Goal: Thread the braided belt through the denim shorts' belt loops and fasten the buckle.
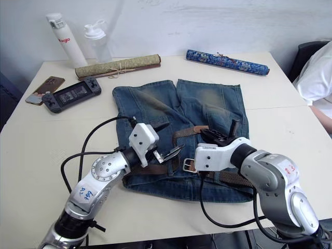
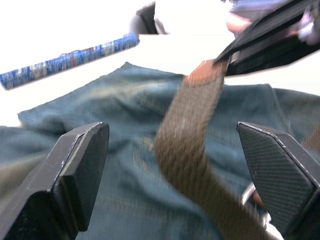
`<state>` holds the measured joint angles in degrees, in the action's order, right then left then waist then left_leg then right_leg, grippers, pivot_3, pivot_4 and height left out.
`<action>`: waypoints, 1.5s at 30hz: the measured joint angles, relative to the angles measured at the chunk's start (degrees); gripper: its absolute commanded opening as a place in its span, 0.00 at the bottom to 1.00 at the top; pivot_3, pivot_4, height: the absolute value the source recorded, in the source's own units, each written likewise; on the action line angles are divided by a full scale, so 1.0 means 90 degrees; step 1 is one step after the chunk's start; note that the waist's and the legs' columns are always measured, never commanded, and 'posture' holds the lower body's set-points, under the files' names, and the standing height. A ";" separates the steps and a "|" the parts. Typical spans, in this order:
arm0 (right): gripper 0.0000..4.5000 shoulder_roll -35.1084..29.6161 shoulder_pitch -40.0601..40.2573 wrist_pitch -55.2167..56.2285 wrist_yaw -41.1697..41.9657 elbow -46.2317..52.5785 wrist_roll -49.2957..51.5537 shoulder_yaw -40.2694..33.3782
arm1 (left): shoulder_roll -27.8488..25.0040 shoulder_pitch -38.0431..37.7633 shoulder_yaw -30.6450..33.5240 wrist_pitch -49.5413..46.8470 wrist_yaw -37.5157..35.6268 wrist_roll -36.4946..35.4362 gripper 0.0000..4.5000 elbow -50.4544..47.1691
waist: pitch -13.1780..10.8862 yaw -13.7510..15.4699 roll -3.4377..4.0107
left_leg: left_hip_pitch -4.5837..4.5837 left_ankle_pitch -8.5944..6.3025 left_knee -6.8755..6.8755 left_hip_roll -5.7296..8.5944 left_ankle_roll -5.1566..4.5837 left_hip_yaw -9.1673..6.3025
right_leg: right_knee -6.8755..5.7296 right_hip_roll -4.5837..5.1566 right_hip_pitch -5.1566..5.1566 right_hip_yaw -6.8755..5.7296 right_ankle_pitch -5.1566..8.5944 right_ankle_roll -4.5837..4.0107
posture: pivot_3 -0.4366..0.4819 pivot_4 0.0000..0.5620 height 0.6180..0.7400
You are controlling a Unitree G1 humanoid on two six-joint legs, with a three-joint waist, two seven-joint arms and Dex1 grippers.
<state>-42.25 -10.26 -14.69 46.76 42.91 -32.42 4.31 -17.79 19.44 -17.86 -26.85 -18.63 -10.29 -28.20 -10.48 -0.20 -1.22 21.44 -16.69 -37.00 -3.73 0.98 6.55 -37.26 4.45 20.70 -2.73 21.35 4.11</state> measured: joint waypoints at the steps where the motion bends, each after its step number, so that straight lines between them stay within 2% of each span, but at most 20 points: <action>1: 0.00 0.0029 -0.0026 -0.0029 -0.0001 0.0004 -0.0033 0.0017 | 0.0013 0.0061 0.0011 -0.0019 -0.0023 0.0013 0.99 -0.0001 | 0.0000 -0.0005 0.0000 | -0.0001 0.0000 0.0000 0.0000 0.0000 0.0000 | 0.0000 0.0000 0.0000 0.0000 0.0000 0.0000 | 0.48 0.27 0.97; 3: 0.00 0.0056 -0.0028 -0.0048 -0.0001 0.0019 -0.0053 0.0034 | 0.0020 0.0074 0.0023 -0.0067 -0.0039 0.0047 0.87 -0.0001 | 0.0000 -0.0017 0.0000 | -0.0001 0.0000 0.0001 -0.0001 0.0000 0.0000 | -0.0003 -0.0001 0.0002 0.0000 0.0000 0.0000 | 0.48 0.27 0.97; 11: 0.00 0.0193 -0.0047 -0.0112 -0.0004 0.0195 -0.0185 0.0053 | -0.0080 0.0138 0.0067 -0.0228 -0.0301 0.0203 0.07 -0.0001 | -0.0001 -0.0004 0.0000 | 0.0000 0.0001 -0.0002 0.0000 0.0002 0.0000 | -0.0005 0.0000 0.0002 -0.0002 0.0000 0.0000 | 0.48 0.27 0.97; 12: 0.00 0.0206 -0.0051 -0.0115 -0.0004 0.0205 -0.0189 0.0053 | -0.0095 0.0141 0.0064 -0.0241 -0.0317 0.0220 0.01 -0.0001 | -0.0001 -0.0003 0.0000 | 0.0000 0.0001 -0.0002 0.0000 0.0002 0.0000 | -0.0005 0.0000 0.0002 -0.0002 0.0000 0.0000 | 0.48 0.27 0.97; 23: 0.00 0.0306 -0.0056 -0.0182 0.0000 0.0210 -0.0213 0.0054 | -0.0102 0.0225 0.0048 -0.0294 -0.0458 0.0472 0.01 -0.0002 | -0.0001 -0.0004 -0.0001 | 0.0000 0.0001 -0.0001 0.0000 0.0002 0.0000 | -0.0006 -0.0001 0.0003 -0.0002 0.0000 0.0000 | 0.48 0.27 0.97; 33: 0.00 0.0524 -0.0039 -0.0268 -0.0009 0.0212 -0.0215 0.0053 | -0.0078 0.0131 0.0055 0.0093 -0.0516 0.0625 0.01 0.0171 | -0.0001 -0.0004 -0.0001 | 0.0000 0.0001 -0.0002 0.0000 0.0002 0.0000 | -0.0007 0.0000 0.0003 -0.0002 0.0000 0.0000 | 0.48 0.27 0.97; 39: 0.49 0.0888 -0.0014 -0.0638 0.0011 0.0480 0.0060 0.0027 | 0.0010 -0.0012 0.0114 0.0149 -0.0511 0.0679 0.00 0.0255 | -0.0001 -0.0005 -0.0001 | 0.0001 0.0001 0.0001 -0.0002 0.0002 -0.0001 | -0.0009 -0.0001 0.0005 -0.0003 0.0000 0.0000 | 0.48 0.27 0.97; 41: 0.72 0.0983 0.0001 -0.0867 0.0019 0.0529 0.0165 -0.0018 | 0.0100 -0.0084 0.0190 0.0141 -0.0468 0.0671 0.00 0.0260 | -0.0001 -0.0004 -0.0001 | 0.0001 0.0001 -0.0001 -0.0001 0.0001 -0.0001 | -0.0008 0.0001 0.0004 -0.0003 0.0000 0.0000 | 0.48 0.27 0.97; 44: 0.99 0.1178 0.0266 -0.1355 0.0127 0.0754 0.0618 -0.0416 | 0.0203 -0.0218 0.0286 0.0025 -0.0420 0.0644 0.00 0.0303 | -0.0001 0.0003 -0.0002 | 0.0002 0.0000 0.0000 -0.0001 0.0000 -0.0003 | -0.0009 0.0002 0.0003 -0.0003 0.0000 0.0000 | 0.48 0.27 0.97; 45: 0.99 0.1179 0.0498 -0.1453 0.0198 0.0802 0.0785 -0.0565 | 0.0235 -0.0241 0.0345 0.0003 -0.0411 0.0629 0.00 0.0322 | -0.0002 0.0023 -0.0003 | 0.0002 0.0000 0.0000 0.0000 0.0000 -0.0011 | -0.0007 0.0002 -0.0001 -0.0009 0.0000 0.0000 | 0.48 0.27 0.97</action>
<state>-31.64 -5.78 -27.77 48.54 50.13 -25.36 -0.78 -15.68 17.27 -14.76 -26.82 -22.32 -4.63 -25.30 -10.50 0.00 -1.25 21.46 -16.69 -37.01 -3.74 0.98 6.45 -37.32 4.46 20.69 -2.81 21.35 4.11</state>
